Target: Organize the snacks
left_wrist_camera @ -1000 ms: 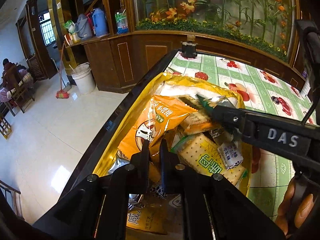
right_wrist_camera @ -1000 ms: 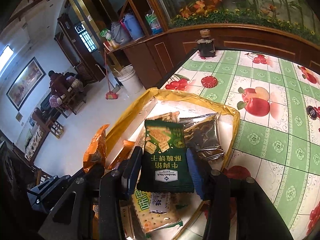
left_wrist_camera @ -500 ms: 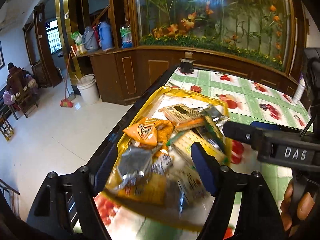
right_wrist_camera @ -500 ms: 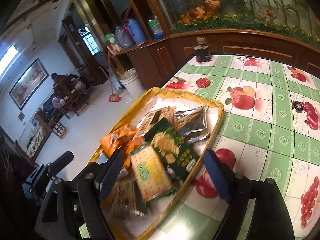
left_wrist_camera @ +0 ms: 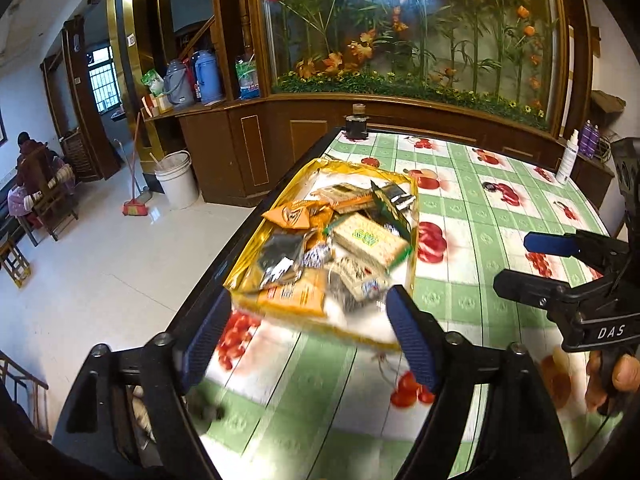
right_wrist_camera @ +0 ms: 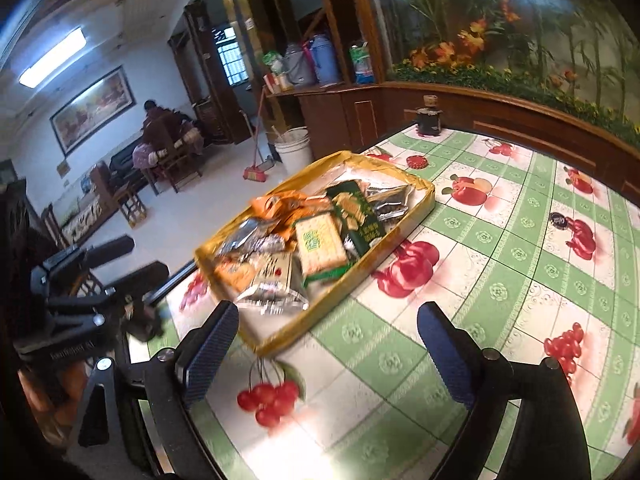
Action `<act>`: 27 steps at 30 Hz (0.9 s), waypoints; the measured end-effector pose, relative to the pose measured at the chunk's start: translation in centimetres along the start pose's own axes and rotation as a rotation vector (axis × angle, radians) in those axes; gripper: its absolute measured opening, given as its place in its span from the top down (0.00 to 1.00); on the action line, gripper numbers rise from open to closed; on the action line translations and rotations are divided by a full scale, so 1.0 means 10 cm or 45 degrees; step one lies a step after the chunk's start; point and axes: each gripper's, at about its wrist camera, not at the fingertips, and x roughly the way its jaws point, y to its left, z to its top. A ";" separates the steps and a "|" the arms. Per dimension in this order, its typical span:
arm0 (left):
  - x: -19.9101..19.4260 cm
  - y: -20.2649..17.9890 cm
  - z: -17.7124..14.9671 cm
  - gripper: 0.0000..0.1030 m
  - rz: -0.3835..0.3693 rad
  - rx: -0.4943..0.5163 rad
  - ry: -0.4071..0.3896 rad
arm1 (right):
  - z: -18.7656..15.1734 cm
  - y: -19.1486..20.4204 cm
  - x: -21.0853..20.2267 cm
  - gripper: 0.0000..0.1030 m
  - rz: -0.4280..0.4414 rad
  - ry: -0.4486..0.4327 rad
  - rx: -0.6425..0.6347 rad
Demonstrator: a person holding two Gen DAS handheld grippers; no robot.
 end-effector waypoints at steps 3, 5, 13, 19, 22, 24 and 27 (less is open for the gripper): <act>-0.09 0.01 -0.10 0.20 -0.014 -0.010 0.016 | -0.11 0.11 -0.10 0.11 0.032 0.014 -0.080; -0.15 0.00 -0.18 0.20 -0.004 0.001 0.025 | -0.16 0.18 -0.13 0.11 0.061 0.026 -0.118; -0.33 -0.06 -0.40 0.20 0.029 0.028 0.035 | -0.24 0.45 -0.12 0.11 0.170 0.052 -0.237; -0.39 -0.07 -0.42 0.20 0.028 0.043 0.018 | -0.24 0.59 -0.05 0.11 0.187 0.065 -0.283; -0.43 -0.04 -0.44 0.20 0.023 0.034 0.004 | -0.25 0.62 -0.02 0.11 0.192 0.077 -0.288; -0.45 -0.03 -0.45 0.20 0.024 0.030 -0.006 | -0.26 0.63 0.00 0.11 0.196 0.087 -0.294; -0.46 -0.02 -0.46 0.20 0.025 0.029 -0.009 | -0.28 0.66 0.01 0.11 0.209 0.107 -0.320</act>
